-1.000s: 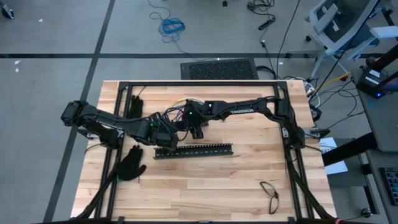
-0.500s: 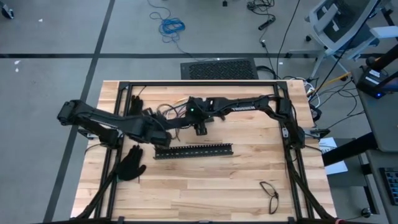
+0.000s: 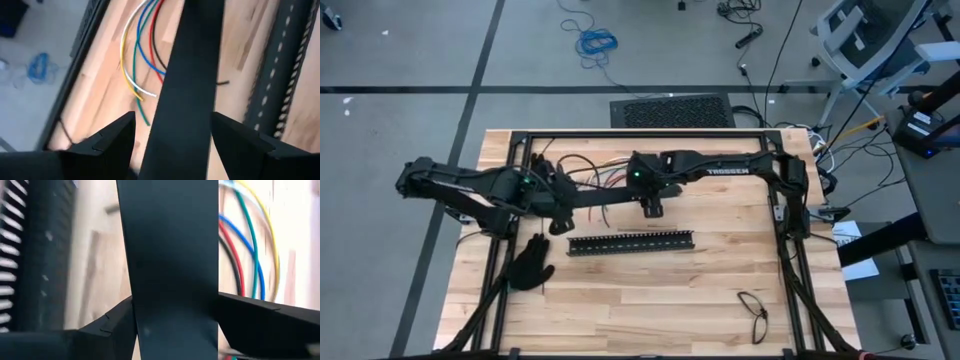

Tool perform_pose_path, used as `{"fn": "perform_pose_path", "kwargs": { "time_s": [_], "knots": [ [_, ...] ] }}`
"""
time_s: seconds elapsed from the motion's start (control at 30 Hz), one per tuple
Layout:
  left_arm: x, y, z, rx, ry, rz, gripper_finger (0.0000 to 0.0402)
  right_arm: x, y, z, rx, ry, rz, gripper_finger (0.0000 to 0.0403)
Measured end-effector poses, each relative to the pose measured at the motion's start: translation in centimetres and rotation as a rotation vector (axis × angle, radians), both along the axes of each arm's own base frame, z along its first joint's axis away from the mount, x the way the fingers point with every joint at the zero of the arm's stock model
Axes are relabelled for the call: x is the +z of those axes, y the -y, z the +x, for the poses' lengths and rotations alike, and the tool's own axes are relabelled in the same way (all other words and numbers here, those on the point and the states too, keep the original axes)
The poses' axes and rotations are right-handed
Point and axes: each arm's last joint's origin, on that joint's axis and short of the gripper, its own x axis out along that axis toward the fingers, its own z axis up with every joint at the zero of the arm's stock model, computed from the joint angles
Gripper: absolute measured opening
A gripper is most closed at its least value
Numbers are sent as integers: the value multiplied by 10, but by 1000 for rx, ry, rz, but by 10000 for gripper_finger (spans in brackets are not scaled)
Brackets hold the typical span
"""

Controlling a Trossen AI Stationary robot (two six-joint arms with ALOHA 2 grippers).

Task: Ziptie cables

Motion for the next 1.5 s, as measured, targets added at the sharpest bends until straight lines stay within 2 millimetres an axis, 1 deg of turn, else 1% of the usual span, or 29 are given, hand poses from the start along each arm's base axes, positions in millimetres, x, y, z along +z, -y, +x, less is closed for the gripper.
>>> {"fn": "perform_pose_path", "kwargs": {
  "time_s": [0.2, 0.27, 0.33, 0.4, 0.5, 0.6, 0.67, 0.77, 0.87, 1.0, 1.17, 1.23, 1.33, 1.4, 1.5],
  "knots": [
    [-5, 2, 23, -116, -12, 94, 250, -2, 1, 1, -47, 12, -1, 226],
    [-11, 0, 32, -134, -61, 118, 251, -1, 0, 2, -58, 21, 5, 228],
    [-23, -3, 42, -147, -124, 133, 251, 1, -1, 3, -58, 29, 6, 231],
    [-39, -7, 50, -137, -161, 135, 251, 3, -4, 6, -51, 51, 4, 231],
    [-63, -12, 58, -120, -205, 122, 251, 7, -7, 8, -39, 66, 6, 228],
    [-80, -14, 63, -114, -242, 112, 251, 9, -8, 9, -33, 75, 6, 231],
    [-83, -13, 67, -105, -219, 91, 251, 9, -7, 9, -33, 80, 5, 233],
    [-85, -6, 76, -100, -130, -1, 251, 11, -4, 12, -36, 117, -4, 232],
    [-84, 4, 80, -153, -84, -68, 251, 14, 4, 13, -57, 156, -7, 230],
    [-86, 18, 72, -181, -142, -83, 251, 14, 20, 10, -104, 156, -7, 231],
    [-86, 30, 49, -112, -259, -99, 251, 13, 34, 0, -130, 102, -5, 228],
    [-79, 34, 37, -62, -260, -108, 251, 14, 39, -6, -135, 69, -3, 228],
    [-64, 34, 16, 17, -206, -93, 251, 15, 44, -15, -139, 11, 2, 226],
    [-54, 32, 2, 57, -160, -77, 251, 17, 44, -22, -137, -23, 30, 222],
    [-41, 25, -17, 120, -97, -49, 251, 27, 42, -30, -123, -30, 78, 212]
  ]
}}
